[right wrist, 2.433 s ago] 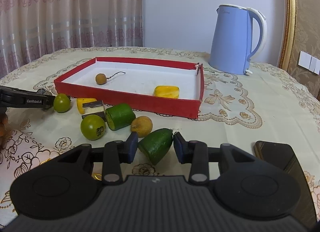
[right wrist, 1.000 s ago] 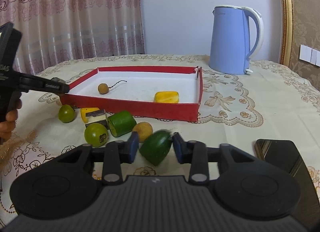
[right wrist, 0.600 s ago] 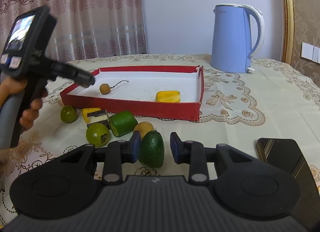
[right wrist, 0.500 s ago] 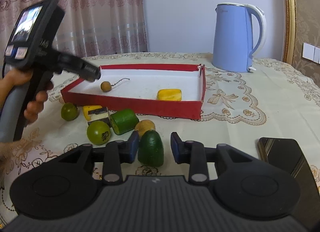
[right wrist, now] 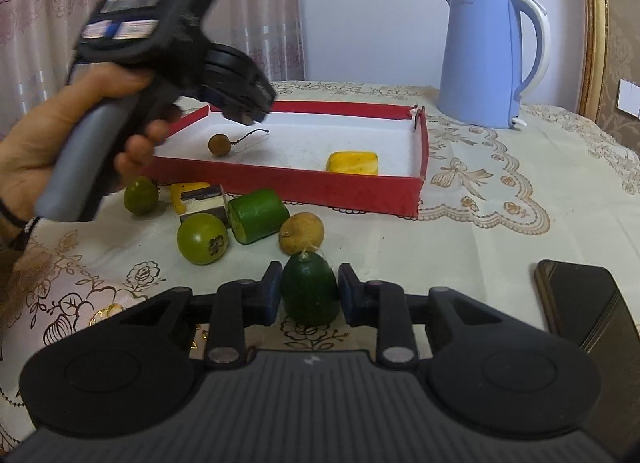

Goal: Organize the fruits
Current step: 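Lower the dark cylinder into the tray and open the left tool while the right holds the green piece, then carry the green piece into the red tray and open the right tool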

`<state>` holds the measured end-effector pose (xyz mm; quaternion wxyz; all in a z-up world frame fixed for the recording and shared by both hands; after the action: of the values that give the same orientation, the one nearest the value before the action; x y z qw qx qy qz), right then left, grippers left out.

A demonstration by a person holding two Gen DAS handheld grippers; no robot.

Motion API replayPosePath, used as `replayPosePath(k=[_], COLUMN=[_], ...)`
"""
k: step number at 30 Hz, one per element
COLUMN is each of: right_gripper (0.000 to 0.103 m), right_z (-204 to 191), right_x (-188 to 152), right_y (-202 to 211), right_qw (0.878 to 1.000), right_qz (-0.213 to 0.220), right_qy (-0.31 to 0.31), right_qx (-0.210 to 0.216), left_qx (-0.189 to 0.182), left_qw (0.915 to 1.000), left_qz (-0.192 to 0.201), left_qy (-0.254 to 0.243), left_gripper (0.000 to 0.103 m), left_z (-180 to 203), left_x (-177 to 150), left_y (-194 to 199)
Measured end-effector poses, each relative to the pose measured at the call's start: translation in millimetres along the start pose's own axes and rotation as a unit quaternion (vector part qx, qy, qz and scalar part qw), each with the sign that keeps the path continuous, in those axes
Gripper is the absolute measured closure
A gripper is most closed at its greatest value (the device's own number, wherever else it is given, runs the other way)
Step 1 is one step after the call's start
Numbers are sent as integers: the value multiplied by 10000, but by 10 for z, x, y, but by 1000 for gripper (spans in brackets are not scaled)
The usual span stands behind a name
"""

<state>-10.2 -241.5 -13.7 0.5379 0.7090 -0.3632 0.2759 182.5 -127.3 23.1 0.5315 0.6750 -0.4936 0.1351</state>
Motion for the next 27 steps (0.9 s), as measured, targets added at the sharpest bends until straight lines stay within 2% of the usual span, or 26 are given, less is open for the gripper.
replayPosePath(k=[2,5,6,7,9,14,16,20,23,27], right_gripper=[76,76,76,76,76,76,76,76,76,75], right_z=[7,14,23,32,54,75,98,143,142,87], right_x=[3,2,7,10,19,37,62,130,159,192], right_y=[8,18,24,30,34,73,96,98,84,70], right_qw=[10000,10000,10000,9999,9999,9996,9992,9977,9967,9962], right_qz=[5,19,32,47,74,153,200,272,309,359], right_qy=[-41,-59,-81,-100,-136,-239,-348,-596,-725,-767], right_qx=[6,-16,-23,-37,-54,9,87,178,183,197], left_qx=[-134,-534,-582,-572,-540,66,406,1087,1182,878], left_qw=[9999,9986,9982,9982,9979,9973,9951,9858,9826,9809], left_qz=[-36,-55,-79,-66,72,340,411,583,441,275], left_qy=[-33,7,91,192,341,653,804,1143,1363,1714], left_gripper=[71,67,56,36,23,22,12,1,0,0], left_z=[34,41,16,-22,-102,-415,-536,-695,-764,-830], left_x=[67,118,122,119,92,-119,-291,-783,-1113,-1408], left_y=[-90,-155,-155,-138,-69,351,554,907,961,915])
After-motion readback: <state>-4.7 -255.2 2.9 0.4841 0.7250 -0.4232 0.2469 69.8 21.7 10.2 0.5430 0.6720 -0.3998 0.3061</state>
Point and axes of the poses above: each gripper's, at about its wrist camera, not at the fingertips, and y roughly against the way its jaws point, z to its right, x to its top, the point moved 1 cm from there along -y, roughly the way its jaws point, and after that the axes turned 15 degrees about -y, right-handed, at the moved point
